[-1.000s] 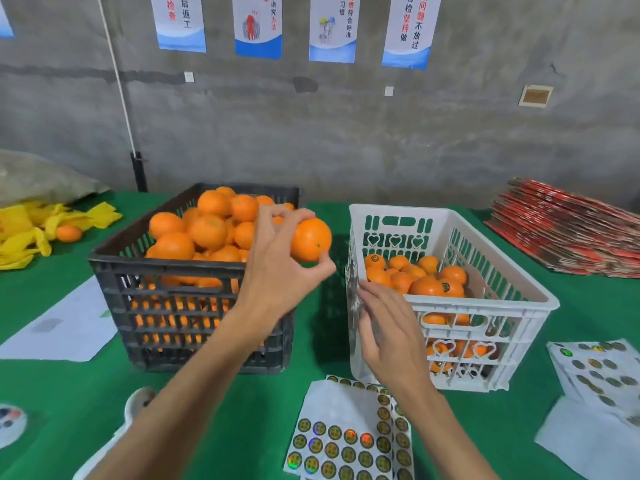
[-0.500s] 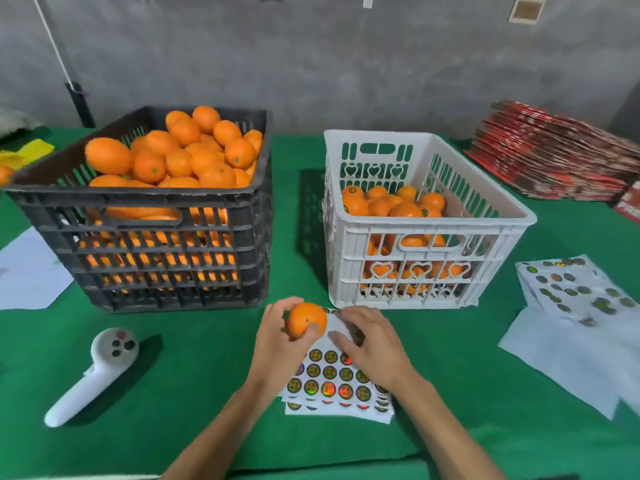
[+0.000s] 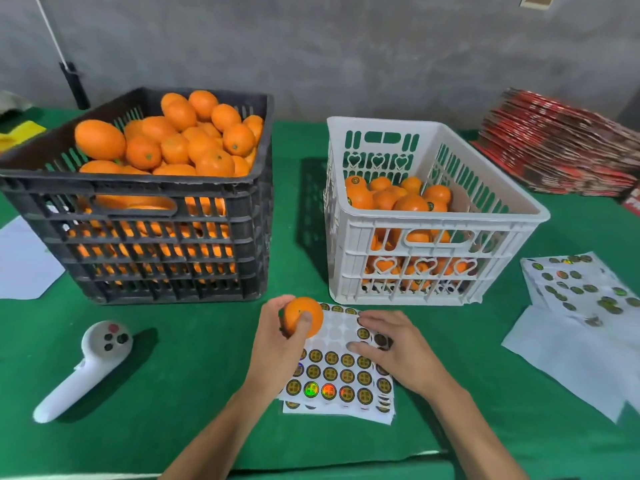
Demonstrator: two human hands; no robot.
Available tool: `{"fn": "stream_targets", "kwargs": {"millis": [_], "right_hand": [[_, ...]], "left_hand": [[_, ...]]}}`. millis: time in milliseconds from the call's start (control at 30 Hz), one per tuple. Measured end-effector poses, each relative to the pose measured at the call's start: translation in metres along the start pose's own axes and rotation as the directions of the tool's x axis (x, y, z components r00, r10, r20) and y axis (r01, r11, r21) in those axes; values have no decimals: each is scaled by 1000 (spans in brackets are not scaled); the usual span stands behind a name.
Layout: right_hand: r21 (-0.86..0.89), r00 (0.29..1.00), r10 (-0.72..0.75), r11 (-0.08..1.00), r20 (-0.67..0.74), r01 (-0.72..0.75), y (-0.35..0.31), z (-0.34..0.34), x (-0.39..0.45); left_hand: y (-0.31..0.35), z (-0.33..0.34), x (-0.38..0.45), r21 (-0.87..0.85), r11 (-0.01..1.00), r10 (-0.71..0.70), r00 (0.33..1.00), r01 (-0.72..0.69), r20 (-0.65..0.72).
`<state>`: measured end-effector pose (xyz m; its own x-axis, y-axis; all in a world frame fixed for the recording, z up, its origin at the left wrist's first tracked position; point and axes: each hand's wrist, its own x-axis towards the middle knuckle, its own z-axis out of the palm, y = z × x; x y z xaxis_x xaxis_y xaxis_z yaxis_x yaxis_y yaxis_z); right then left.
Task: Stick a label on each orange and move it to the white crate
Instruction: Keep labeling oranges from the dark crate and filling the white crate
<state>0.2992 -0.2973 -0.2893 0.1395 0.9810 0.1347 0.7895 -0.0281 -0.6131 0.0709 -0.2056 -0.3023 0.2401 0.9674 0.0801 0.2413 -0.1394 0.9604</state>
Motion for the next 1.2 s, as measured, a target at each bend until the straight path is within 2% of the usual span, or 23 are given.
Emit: {"fn": "stream_targets", "kwargs": {"millis": [133, 233, 367, 467, 667, 900, 1067, 1200], "right_hand": [[25, 999, -16, 1000, 50, 15, 7, -4, 0], [26, 1000, -25, 999, 12, 25, 6, -3, 1], [206, 993, 87, 976, -83, -69, 5, 2, 2], [289, 986, 144, 950, -82, -114, 3, 6, 3], [358, 985, 161, 925, -62, -129, 4, 7, 4], [308, 983, 158, 944, -92, -123, 4, 7, 2], [38, 998, 26, 999, -59, -24, 5, 1, 1], [-10, 1000, -15, 1000, -15, 15, 6, -3, 3]], "left_hand": [[-1, 1, 2, 13, 1000, 1, 1000, -1, 3], [-2, 1, 1, 26, 999, 18, 1000, -19, 12], [-4, 2, 1, 53, 998, 28, 999, -30, 27], [-5, 3, 1, 75, 996, 48, 999, -50, 26], [-4, 3, -1, 116, 988, 97, 993, -103, 62], [0, 7, -5, 302, 937, 127, 975, -178, 180], [-2, 7, -5, 337, 927, 103, 975, -165, 194], [-2, 8, -6, 332, 929, 105, 975, -166, 194]]}}
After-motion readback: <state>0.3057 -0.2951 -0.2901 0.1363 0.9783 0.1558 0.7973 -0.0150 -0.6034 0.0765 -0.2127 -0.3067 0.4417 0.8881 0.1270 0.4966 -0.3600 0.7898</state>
